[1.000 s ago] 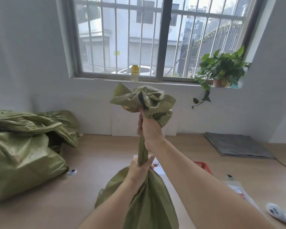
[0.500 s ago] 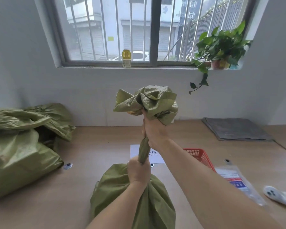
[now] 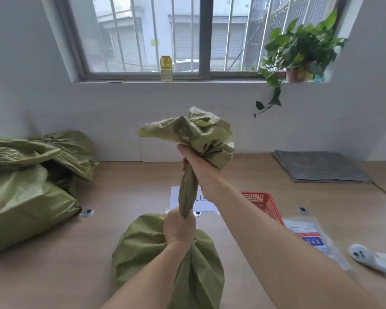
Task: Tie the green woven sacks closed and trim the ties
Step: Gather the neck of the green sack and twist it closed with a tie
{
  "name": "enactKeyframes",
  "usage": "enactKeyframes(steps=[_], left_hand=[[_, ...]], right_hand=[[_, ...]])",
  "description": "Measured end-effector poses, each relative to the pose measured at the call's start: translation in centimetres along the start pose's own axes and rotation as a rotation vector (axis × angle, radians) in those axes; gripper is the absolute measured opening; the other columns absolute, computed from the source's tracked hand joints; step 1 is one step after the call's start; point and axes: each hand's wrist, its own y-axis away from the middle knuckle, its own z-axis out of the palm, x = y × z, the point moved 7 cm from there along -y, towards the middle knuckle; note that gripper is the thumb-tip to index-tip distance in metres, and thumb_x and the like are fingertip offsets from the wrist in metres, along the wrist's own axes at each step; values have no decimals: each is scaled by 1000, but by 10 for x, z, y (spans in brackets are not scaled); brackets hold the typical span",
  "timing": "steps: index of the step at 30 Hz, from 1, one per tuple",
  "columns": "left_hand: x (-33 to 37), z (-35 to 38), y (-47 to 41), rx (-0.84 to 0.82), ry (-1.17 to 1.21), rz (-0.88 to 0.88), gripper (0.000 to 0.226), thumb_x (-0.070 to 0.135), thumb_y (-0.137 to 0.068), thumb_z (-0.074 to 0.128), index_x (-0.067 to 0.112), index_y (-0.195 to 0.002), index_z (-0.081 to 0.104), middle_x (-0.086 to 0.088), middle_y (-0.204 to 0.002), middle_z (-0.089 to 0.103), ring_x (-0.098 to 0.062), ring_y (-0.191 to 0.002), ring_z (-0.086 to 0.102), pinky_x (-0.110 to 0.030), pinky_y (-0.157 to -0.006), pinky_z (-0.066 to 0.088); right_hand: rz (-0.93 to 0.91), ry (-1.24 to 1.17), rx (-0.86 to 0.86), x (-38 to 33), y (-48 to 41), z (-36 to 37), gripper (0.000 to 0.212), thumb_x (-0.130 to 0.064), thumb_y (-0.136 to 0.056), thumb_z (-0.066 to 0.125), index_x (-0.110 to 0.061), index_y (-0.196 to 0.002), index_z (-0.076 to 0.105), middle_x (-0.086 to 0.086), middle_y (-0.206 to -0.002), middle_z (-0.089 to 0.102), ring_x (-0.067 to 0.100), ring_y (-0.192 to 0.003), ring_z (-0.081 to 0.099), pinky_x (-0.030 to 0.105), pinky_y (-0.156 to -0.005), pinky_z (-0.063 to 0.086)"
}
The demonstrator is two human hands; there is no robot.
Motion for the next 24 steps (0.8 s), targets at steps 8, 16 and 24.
enactKeyframes(steps=[8, 16, 24], left_hand=[[47, 15, 16, -66, -287, 138, 35, 8, -88, 50, 11, -55, 39, -3, -52, 39, -22, -51, 31, -30, -48, 20], [79, 102, 50, -285, -534, 295, 23, 23, -88, 46, 17, -67, 52, -8, -75, 66, -36, -76, 62, -40, -74, 54], [91, 193, 84, -378, -740, 381, 27, 34, -94, 47, 18, -79, 62, -4, -69, 52, -31, -70, 57, -34, -66, 48]], right_hand=[[41, -5, 41, 7, 30, -60, 67, -55, -76, 86, -29, -132, 59, -17, -124, 65, 1, -119, 56, 30, -108, 36], [32, -17, 438, 41, 65, -166, 42, -51, -81, 84, -19, -105, 73, -5, -94, 73, 15, -98, 69, 33, -94, 54], [198, 0, 560, 97, 110, -273, 27, -44, -99, 62, -21, -89, 71, -18, -68, 74, -4, -65, 68, 12, -58, 49]])
